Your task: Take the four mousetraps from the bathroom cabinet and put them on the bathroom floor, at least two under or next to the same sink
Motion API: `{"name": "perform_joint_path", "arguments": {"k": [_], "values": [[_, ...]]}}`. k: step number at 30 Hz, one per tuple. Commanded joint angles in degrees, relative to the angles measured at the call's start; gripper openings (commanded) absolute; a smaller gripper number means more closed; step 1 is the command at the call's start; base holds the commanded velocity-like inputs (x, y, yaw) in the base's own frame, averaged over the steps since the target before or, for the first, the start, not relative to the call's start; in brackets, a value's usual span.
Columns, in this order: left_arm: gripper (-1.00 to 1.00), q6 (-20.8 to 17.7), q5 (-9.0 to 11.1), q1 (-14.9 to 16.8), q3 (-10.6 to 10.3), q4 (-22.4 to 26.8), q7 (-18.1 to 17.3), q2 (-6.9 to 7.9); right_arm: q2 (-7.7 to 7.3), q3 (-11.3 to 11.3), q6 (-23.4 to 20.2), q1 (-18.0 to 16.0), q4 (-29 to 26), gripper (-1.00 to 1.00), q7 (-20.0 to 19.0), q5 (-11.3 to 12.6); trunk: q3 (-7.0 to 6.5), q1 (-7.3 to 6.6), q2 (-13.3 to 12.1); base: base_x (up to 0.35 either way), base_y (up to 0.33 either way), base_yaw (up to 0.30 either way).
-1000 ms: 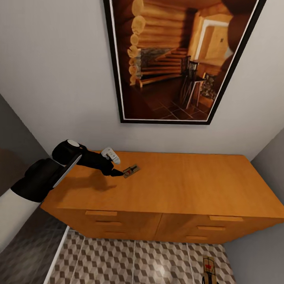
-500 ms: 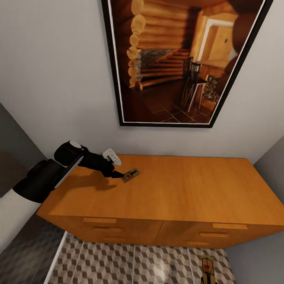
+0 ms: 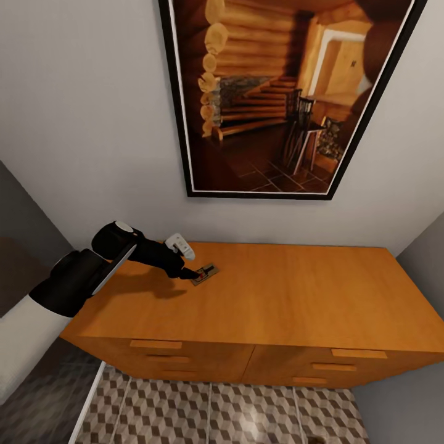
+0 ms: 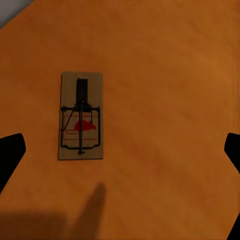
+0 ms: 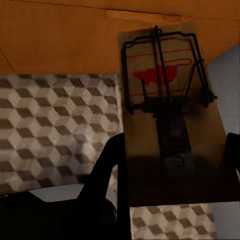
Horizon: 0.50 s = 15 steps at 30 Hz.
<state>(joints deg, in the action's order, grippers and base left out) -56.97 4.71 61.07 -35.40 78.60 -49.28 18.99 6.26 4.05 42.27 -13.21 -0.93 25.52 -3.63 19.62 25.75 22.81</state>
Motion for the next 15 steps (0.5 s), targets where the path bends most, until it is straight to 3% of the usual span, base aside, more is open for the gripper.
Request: {"name": "perform_joint_path", "arguments": {"k": [1, 5, 8, 15], "values": [[1.0, -0.42, 0.47, 0.08, -0.11, 0.03, 0.24, 0.04, 0.0, 0.39, -0.38, 0.3, 0.05, -1.0, -0.39, -0.32, 0.1, 0.03, 0.1, 0.0, 0.0, 0.0], [1.0, -0.42, 0.47, 0.09, -0.11, -0.01, 0.24, -0.1, -0.02, 0.28, -4.08, 2.38, 0.05, -1.0, -6.28, -0.26, 0.1, 0.03, 0.1, 0.0, 0.0, 0.0], [1.0, -0.42, 0.47, 0.07, -0.11, 0.02, 0.24, -0.15, -0.02, 0.29, -6.16, 2.76, 0.05, -1.0, -7.49, 0.04, 0.12, 0.03, 0.1, 0.0, 0.0, 0.0], [1.0, -0.42, 0.47, 0.08, -0.11, -0.1, 0.24, -0.14, 0.06, 0.33, -8.17, 2.99, 0.05, -1.0, -8.38, 3.23, 0.5, 0.03, 0.1, 0.0, 0.0, 0.0]]}}
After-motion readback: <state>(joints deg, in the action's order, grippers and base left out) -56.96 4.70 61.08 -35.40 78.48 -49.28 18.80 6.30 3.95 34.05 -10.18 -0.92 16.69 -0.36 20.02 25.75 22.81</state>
